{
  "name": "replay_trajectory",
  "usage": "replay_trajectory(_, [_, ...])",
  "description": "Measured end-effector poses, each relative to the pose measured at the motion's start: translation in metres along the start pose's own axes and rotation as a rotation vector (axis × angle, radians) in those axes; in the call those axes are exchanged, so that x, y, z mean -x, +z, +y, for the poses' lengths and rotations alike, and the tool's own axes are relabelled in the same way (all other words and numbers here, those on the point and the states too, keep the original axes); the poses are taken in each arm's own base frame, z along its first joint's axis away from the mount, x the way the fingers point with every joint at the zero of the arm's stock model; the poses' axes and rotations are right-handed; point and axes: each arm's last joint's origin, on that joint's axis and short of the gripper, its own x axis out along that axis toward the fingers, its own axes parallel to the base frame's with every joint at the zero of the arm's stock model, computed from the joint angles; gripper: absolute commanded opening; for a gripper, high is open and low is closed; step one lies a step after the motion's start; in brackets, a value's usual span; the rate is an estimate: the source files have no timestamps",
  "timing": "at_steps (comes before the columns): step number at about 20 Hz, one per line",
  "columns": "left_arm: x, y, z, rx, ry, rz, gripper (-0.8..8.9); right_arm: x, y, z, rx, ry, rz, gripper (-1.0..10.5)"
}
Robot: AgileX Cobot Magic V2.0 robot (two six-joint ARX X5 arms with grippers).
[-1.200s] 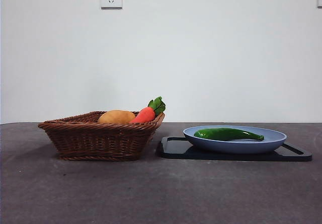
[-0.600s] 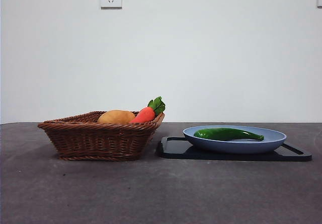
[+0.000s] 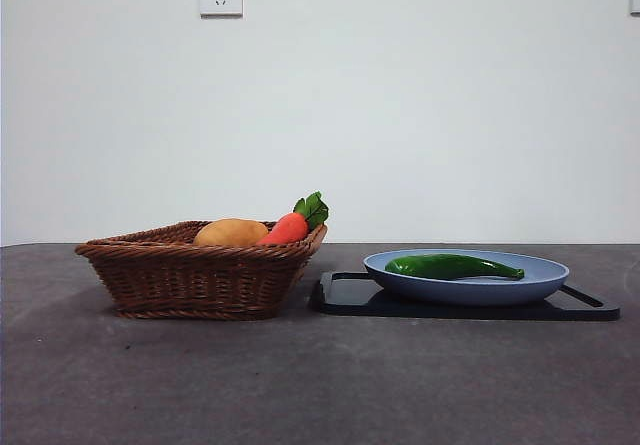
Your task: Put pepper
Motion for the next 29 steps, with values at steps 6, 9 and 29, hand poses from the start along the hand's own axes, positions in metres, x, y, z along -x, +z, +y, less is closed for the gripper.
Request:
replay_trajectory(6, [0.002, -0.013, 0.000, 0.029, 0.003, 0.095, 0.08, 0.000, 0.000, 0.000, 0.000, 0.000, 0.000, 0.1])
replay_trajectory(9, [0.003, -0.022, 0.000, 0.056, 0.003, 0.193, 0.08, 0.000, 0.000, 0.000, 0.000, 0.000, 0.000, 0.1])
replay_trajectory(29, [0.003, -0.022, 0.000, 0.062, 0.000, 0.192, 0.08, 0.001, 0.001, -0.001, 0.037, -0.024, -0.026, 0.1])
